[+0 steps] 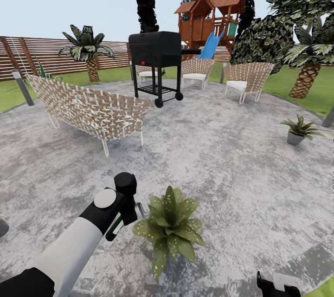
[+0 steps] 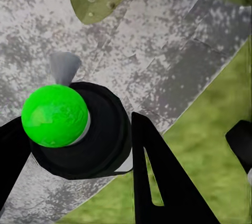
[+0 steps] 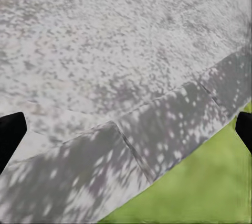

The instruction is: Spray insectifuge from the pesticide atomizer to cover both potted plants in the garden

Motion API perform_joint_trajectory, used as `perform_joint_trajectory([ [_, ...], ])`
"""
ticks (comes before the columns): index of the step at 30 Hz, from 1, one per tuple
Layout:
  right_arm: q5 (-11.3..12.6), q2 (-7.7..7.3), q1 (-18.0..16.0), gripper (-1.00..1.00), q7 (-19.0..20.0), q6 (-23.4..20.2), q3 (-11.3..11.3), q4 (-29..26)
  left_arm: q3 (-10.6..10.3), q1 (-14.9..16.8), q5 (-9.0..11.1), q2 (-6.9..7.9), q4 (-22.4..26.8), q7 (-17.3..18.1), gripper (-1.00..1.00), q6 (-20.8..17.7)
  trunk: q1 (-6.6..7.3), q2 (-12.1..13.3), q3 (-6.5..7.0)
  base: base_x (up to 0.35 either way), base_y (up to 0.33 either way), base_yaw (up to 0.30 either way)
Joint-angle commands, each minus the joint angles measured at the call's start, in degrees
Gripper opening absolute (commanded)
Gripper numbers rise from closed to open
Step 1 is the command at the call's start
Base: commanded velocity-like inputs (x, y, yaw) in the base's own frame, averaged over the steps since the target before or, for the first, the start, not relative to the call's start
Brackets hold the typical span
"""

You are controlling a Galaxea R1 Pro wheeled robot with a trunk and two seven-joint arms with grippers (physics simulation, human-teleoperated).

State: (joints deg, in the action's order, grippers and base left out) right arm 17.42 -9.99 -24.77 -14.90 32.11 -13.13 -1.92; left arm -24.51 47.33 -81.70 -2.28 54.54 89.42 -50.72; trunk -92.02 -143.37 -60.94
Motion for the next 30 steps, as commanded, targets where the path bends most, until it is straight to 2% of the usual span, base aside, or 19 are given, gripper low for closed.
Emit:
perform_joint_trajectory([
  [1, 0.3, 0.0, 0.0, 1.0, -0.2, 0.1, -0.5, 0.0, -0.1, 0.0, -0.6, -0.01, 0.0, 0.6, -1.0, -0.6, 0.04, 0.0, -0.05, -0.198, -0.22, 0.071],
  [10, 0.3, 0.05, 0.0, 1.0, -0.2, 0.1, -0.5, 0.0, 0.0, 0.0, -0.6, 0.05, 0.0, 0.6, -1.0, -0.5, 0.04, 0.0, -0.05, -0.058, -0.262, 0.252],
  [30, 0.3, 0.05, 0.0, 1.0, -0.2, 0.1, -0.5, 0.0, 0.1, -0.2, -0.4, 0.08, 0.0, 0.6, -1.0, -0.6, 0.04, 0.0, -0.05, -0.274, -0.16, 0.275],
])
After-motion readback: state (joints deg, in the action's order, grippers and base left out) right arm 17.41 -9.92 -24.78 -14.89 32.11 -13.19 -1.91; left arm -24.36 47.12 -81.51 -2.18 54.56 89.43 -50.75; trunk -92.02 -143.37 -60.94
